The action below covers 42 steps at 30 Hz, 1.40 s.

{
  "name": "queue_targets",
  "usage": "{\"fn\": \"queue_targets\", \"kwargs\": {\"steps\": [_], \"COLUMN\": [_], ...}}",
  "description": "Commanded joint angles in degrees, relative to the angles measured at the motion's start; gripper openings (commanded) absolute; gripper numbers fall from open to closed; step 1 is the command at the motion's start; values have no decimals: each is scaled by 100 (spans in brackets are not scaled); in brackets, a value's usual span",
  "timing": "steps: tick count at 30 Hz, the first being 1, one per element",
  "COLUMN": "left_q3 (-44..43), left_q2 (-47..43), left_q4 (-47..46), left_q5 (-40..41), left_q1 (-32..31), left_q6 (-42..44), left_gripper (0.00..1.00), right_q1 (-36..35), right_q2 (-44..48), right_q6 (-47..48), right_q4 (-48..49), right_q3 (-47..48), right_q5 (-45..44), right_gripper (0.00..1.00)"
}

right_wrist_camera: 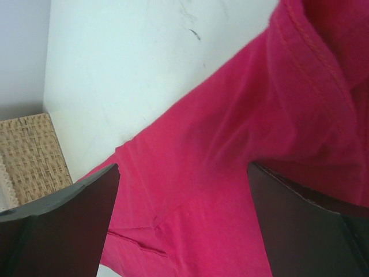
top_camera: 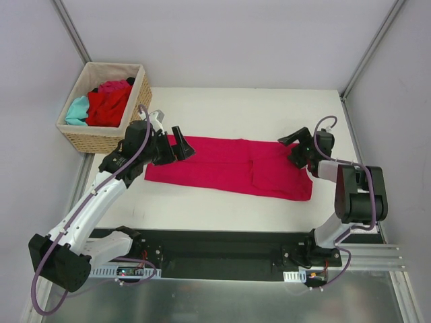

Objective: Fold and stack the t-shirts

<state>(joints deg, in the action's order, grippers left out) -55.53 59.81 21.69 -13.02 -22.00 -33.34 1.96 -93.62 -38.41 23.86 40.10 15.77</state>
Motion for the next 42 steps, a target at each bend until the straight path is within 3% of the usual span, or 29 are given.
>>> {"fn": "queue_targets", "kwargs": {"steps": [1,9,28,35,42], "left_q3": [7,-81,-46,-20,-55], "left_q2": [-110,-40,-110,-128,-189], "left_q4": [-165,-165,-157,-148,-51], "left_q5": [-175,-184,-298,-351,-377], "left_q1": [99,126,406,591,776], "left_q6": [144,170,241,267,337], "left_gripper": [99,99,99,99,99], "right_q1": [33,42,24,-187,-652], "right_q2": [-51,-7,-1166,-1878,-2985], "right_q6": [-202,-105,1,290,273], "right_q4": [690,515,401,-188,-802], "right_q3": [332,543,1158,2229,4021], "right_q5": [304,304,225,32,-39], "right_gripper": [97,97,97,96,96]}}
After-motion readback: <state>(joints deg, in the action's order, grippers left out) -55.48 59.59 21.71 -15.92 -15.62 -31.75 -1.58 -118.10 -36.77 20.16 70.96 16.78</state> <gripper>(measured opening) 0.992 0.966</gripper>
